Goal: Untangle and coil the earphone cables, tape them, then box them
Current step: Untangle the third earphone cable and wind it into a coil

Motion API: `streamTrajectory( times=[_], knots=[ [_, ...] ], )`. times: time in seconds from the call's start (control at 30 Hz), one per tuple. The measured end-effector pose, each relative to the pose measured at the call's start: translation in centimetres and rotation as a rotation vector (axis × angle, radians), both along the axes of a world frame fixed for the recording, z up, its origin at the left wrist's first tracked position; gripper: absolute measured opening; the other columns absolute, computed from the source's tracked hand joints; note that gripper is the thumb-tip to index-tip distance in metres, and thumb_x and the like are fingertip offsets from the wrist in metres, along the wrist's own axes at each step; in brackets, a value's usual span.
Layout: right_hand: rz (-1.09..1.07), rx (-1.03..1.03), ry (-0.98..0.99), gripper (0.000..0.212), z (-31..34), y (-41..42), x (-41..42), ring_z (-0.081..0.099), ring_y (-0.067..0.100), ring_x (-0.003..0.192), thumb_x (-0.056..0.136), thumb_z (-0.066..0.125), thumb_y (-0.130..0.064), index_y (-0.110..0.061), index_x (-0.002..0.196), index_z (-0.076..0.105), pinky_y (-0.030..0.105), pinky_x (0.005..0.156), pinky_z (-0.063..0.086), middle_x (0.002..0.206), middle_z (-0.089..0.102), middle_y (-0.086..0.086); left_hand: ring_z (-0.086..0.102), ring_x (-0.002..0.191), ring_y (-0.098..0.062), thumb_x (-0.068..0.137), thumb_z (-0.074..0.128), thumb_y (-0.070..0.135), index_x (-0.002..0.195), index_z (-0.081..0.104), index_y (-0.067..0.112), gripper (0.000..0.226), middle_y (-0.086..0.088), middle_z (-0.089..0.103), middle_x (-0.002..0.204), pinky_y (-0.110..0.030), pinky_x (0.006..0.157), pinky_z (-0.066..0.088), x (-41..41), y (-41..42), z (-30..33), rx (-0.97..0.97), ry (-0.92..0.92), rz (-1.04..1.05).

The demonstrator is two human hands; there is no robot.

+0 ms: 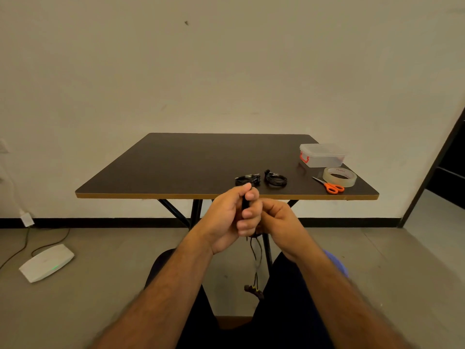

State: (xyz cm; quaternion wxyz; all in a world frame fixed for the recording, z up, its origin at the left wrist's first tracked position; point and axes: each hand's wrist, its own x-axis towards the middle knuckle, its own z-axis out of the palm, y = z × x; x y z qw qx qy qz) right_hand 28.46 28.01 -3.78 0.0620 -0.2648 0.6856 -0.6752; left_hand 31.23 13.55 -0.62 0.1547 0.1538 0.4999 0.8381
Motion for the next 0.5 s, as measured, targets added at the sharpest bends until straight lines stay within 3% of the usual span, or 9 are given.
streamTrajectory(
  times=[0.17,0.23,0.37,0.5],
  knots=[
    [0.046,0.016,-0.149,0.025,-1.1,-0.7,1.1,0.069,0.022,0.071,0.102,0.044,-0.023,-0.011,0.099,0.066,0.037,0.071,0.056,0.084,0.072,0.006,0.042,0.046,-0.013,0.106,0.028,0.032,0.077,0.043,0.018,0.036,0.001,0.042,0.058,-0.025,0.047,0.039,0.0,0.5,0.7,0.077,0.050,0.213],
    [0.073,0.022,-0.181,0.026,-1.5,-0.9,1.4,0.067,0.022,0.068,0.104,0.042,-0.019,-0.009,0.101,0.066,0.037,0.071,0.054,0.082,0.071,0.008,0.046,0.049,-0.015,0.106,0.028,0.032,0.077,0.044,0.017,0.036,0.000,0.045,0.058,-0.027,0.050,0.043,-0.1,0.5,0.8,0.087,0.088,0.304],
    [0.108,0.075,-0.241,0.028,-1.8,-1.3,1.8,0.066,0.020,0.070,0.105,0.040,-0.016,-0.013,0.117,0.065,0.033,0.073,0.056,0.080,0.070,0.008,0.059,0.056,-0.019,0.108,0.027,0.027,0.082,0.047,0.014,0.035,0.000,0.056,0.060,-0.032,0.058,0.054,-0.4,0.4,0.7,-0.037,0.255,0.514],
    [0.162,0.089,-0.291,0.026,-1.4,-1.5,2.5,0.064,0.017,0.065,0.104,0.042,-0.016,-0.014,0.119,0.064,0.032,0.068,0.057,0.076,0.068,0.005,0.069,0.067,-0.020,0.108,0.028,0.023,0.085,0.051,0.012,0.034,0.000,0.065,0.066,-0.034,0.070,0.060,-0.6,0.1,0.3,-0.193,0.377,0.647]
  ],
)
